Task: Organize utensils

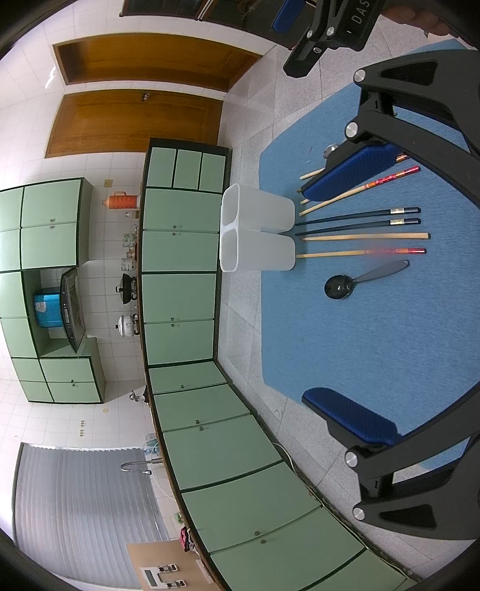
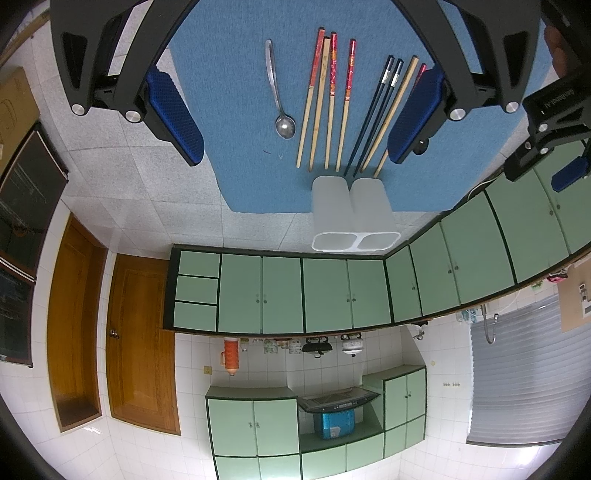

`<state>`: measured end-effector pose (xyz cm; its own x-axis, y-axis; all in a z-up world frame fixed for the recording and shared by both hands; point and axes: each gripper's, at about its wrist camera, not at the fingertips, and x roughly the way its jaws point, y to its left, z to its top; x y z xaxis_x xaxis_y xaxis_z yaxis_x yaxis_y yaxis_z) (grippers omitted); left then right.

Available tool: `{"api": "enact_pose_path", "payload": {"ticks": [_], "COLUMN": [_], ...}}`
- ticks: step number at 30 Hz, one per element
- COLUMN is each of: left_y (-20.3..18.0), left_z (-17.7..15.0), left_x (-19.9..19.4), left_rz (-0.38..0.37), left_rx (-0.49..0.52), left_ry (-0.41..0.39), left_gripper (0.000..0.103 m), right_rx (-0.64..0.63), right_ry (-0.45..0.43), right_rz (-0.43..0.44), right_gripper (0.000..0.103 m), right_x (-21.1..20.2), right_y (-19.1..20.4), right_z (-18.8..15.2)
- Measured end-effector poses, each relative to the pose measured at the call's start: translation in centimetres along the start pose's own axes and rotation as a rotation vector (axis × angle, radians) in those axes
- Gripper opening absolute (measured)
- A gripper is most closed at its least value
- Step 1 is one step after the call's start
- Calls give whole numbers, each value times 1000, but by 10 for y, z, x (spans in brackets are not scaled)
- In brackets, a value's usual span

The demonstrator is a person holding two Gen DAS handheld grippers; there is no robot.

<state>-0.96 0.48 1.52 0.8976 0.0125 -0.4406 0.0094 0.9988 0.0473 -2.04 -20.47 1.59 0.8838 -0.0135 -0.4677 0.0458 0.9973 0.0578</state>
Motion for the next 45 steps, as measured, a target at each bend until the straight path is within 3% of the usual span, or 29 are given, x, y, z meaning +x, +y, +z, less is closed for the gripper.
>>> {"api": "enact_pose_path", "payload": {"ticks": [8,17,23,36,45], "left_y": [4,19,27,21,9], "left_z": [-1,-16,-28,-37,-41], "left_x": [19,60,95,179,213], "left_rz": [10,38,43,14,14], "left_rx": [2,-8,-12,-33,-1], "left_ry": [34,118,183,328,393], "left_gripper": [98,98,98,98,93], "right_rx": [0,-17,-35,-36,-33], "right_ry": [26,131,240,404,452], "right_rz": [-11,-42,-19,54,31], "right_gripper": [97,95,83,67,61], "right_x": [10,58,102,179,209], "right_y": [-10,-19,-21,-23,-26], "right_z": [-1,-23,-41,-43,-50]}}
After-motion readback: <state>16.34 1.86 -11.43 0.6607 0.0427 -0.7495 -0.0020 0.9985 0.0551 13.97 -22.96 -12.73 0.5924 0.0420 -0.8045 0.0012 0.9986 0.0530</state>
